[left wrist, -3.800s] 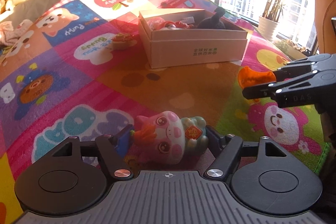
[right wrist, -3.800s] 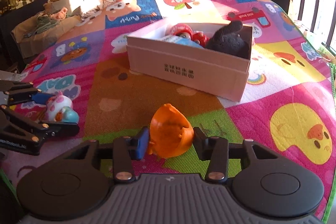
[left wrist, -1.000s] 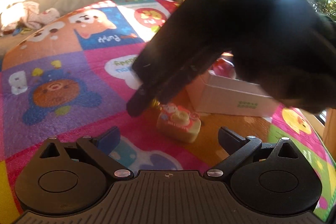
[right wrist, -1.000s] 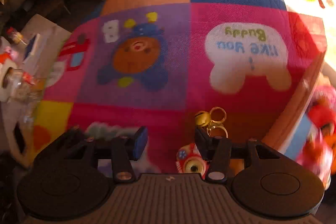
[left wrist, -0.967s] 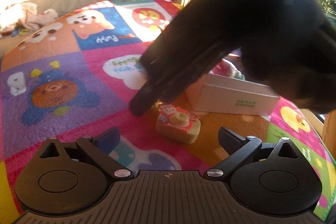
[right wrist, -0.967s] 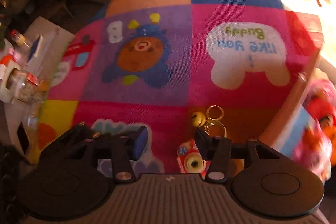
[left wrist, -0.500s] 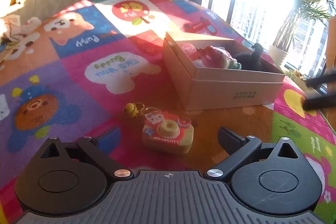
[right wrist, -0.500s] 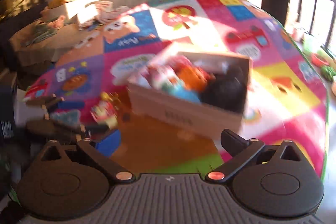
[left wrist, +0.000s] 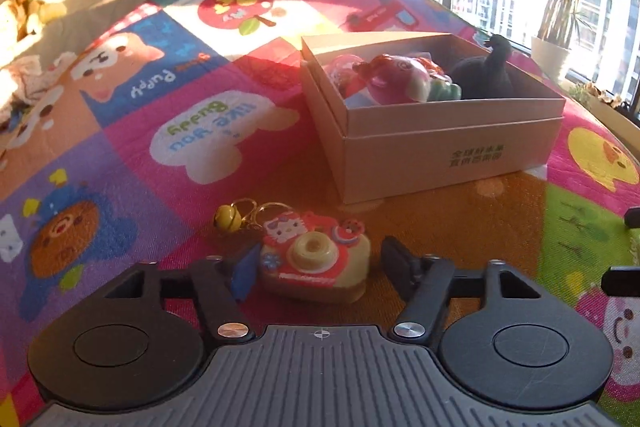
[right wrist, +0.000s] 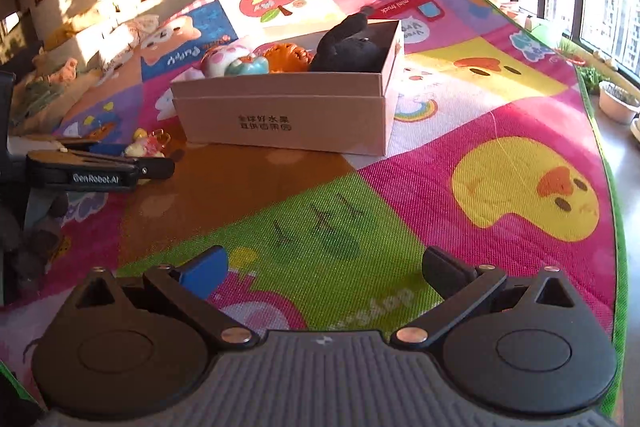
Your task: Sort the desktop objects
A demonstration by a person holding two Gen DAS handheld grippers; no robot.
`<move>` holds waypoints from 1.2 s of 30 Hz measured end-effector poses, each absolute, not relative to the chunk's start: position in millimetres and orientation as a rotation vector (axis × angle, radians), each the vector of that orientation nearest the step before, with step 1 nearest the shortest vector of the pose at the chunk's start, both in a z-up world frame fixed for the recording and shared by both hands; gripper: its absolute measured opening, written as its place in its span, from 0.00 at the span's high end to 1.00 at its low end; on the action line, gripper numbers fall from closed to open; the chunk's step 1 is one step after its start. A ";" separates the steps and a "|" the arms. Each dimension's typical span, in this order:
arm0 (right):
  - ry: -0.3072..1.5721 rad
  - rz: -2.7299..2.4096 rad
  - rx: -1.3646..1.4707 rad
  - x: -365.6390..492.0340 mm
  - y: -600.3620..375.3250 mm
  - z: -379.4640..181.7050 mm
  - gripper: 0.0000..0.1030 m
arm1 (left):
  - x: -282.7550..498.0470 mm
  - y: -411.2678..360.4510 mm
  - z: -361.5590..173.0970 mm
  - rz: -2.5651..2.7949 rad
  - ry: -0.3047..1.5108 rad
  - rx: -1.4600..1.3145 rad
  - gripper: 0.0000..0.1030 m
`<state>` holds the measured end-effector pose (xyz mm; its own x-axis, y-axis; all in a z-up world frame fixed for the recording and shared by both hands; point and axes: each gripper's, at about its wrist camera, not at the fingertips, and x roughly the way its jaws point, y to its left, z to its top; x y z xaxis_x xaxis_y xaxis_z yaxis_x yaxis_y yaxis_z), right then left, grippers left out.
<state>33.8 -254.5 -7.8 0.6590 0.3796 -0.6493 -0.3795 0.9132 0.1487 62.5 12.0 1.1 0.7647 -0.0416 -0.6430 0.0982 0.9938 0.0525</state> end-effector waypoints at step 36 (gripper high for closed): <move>0.722 0.424 0.080 32.8 -264.0 -11.8 0.00 | 132.2 -34.3 100.1 -0.126 0.446 -0.054 0.08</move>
<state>32.8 -264.0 -11.8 0.6693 0.4032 -0.6241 -0.3490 0.9121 0.2150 132.2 -34.3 100.1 0.8946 -0.1335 -0.4264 0.1097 0.9907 -0.0801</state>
